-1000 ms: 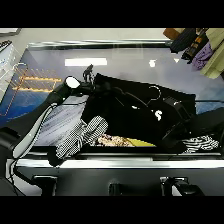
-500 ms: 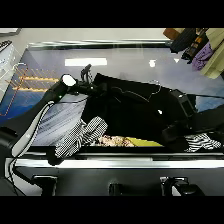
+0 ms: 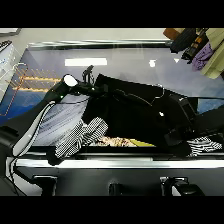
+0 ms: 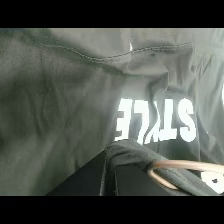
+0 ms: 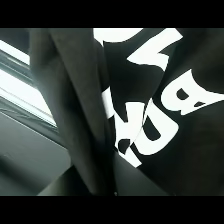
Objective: Fold the clothes and pants, and hang the long-sleeved shirts on hangers.
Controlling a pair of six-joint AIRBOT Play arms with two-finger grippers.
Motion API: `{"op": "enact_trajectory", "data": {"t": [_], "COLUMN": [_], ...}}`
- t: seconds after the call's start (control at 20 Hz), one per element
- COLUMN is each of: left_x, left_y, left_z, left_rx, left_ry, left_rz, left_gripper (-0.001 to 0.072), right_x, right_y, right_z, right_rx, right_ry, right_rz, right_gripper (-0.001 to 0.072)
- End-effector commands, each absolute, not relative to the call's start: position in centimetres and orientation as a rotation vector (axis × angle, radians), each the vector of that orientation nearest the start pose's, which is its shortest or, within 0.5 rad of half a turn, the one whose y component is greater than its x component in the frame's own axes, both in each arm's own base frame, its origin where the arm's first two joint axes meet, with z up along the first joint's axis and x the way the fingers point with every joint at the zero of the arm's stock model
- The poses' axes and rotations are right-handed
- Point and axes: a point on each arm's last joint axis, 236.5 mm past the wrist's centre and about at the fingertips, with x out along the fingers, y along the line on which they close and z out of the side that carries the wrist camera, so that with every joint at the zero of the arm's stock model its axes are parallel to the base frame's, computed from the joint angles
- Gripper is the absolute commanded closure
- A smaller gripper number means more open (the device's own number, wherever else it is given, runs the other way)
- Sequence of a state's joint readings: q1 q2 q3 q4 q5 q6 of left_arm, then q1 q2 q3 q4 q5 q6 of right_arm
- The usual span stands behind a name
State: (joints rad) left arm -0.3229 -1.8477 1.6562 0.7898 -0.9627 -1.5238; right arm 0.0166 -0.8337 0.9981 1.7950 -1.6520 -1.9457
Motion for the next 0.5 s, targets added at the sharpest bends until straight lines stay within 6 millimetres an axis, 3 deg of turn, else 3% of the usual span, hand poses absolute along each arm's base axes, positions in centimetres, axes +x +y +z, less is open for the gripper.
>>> {"op": "enact_trajectory", "data": {"t": [0.0,0.45], "left_x": [51.9,55.3], "left_y": [-30.5,-30.8], "left_z": [1.5,6.2], "left_rx": [-0.556,-0.509], "left_ry": [1.069,0.913], "left_rz": [-0.590,-0.619], "left_gripper": [0.0688,0.0688], "right_x": [20.6,20.9], "right_y": [5.7,7.1], "right_z": [7.1,5.9], "right_rx": [-0.166,-0.128], "right_ry": [1.439,1.490], "right_rz": [0.497,0.581], "right_gripper": [0.0678,0.0678]}}
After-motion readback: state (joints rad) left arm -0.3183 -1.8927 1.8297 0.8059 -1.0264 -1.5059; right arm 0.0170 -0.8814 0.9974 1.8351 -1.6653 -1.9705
